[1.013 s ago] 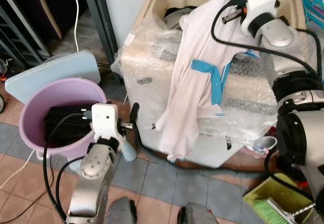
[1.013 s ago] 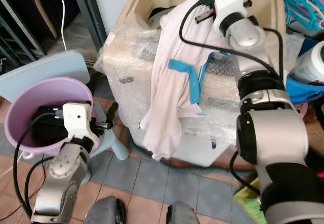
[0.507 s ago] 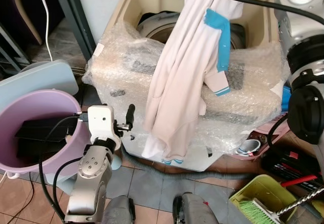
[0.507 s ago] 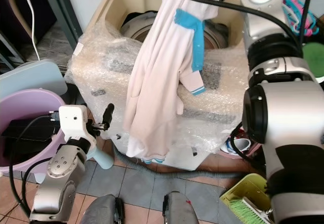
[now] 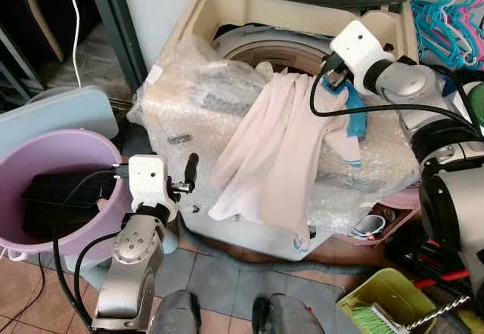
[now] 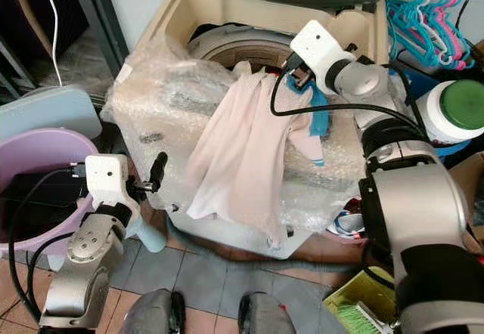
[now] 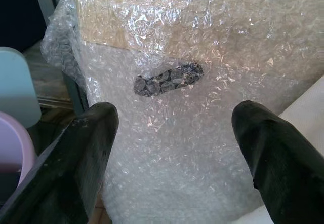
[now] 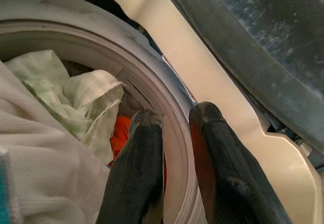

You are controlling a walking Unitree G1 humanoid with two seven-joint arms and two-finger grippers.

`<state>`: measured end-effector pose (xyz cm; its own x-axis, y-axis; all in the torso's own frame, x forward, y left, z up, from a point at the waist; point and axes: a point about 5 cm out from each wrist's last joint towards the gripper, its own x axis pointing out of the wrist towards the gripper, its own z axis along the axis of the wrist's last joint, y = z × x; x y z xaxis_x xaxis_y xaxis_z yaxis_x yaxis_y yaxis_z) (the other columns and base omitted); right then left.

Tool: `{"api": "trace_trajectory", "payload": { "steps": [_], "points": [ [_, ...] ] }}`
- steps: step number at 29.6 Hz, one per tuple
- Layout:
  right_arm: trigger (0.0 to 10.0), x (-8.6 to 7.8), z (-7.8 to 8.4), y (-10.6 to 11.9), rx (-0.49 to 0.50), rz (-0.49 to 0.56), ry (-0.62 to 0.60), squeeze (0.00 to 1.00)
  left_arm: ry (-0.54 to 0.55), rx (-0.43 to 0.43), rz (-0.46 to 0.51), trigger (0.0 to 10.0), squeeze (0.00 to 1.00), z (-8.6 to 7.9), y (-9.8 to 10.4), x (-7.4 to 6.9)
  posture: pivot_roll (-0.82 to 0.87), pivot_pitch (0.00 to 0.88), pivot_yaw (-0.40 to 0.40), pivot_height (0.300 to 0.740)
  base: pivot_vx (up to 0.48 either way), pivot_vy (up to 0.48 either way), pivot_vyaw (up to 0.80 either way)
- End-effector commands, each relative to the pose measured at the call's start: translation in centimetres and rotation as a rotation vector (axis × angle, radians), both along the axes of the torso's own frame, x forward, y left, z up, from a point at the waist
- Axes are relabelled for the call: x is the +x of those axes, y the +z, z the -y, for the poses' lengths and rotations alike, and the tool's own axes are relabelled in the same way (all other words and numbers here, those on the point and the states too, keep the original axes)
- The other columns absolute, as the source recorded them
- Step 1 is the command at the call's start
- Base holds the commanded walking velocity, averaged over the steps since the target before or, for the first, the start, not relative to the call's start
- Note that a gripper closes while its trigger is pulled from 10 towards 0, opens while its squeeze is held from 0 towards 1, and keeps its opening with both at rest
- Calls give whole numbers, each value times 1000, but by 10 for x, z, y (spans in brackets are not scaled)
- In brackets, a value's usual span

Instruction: Clothes washing

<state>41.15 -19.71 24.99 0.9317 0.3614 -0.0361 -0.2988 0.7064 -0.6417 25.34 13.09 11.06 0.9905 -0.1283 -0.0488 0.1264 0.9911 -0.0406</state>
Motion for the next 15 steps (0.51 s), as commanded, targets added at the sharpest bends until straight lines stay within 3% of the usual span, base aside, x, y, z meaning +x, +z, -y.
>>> {"api": "trace_trajectory", "payload": {
  "steps": [1,8,10,11,13,14,15],
  "points": [
    [10000,-3,7,30,106,145,18,1000,-9,5,-10,10000,0,2,-2,-1,-7,102,-29,740,0,0,0],
    [10000,-20,14,47,276,281,108,1000,-4,3,-22,10000,0,1,-5,-2,-18,93,-26,740,0,0,0],
    [10000,-37,11,37,351,252,191,1000,-3,2,-27,10000,0,0,-6,-2,-23,90,-20,740,0,0,0],
    [10000,-37,11,37,351,252,191,1000,-3,2,-27,10000,0,0,-6,-2,-23,90,-20,740,0,0,0],
    [10000,-57,3,22,417,175,282,1000,-3,5,-25,10000,0,0,-6,-1,-35,87,-9,740,0,0,0],
    [10000,-57,3,22,417,175,282,1000,-3,5,-25,10000,0,0,-6,-1,-35,87,-9,740,0,0,0],
    [10000,-78,-4,-1,469,71,341,1000,14,23,-22,10000,0,-3,-5,2,-52,86,2,740,0,0,0]
  ]
}}
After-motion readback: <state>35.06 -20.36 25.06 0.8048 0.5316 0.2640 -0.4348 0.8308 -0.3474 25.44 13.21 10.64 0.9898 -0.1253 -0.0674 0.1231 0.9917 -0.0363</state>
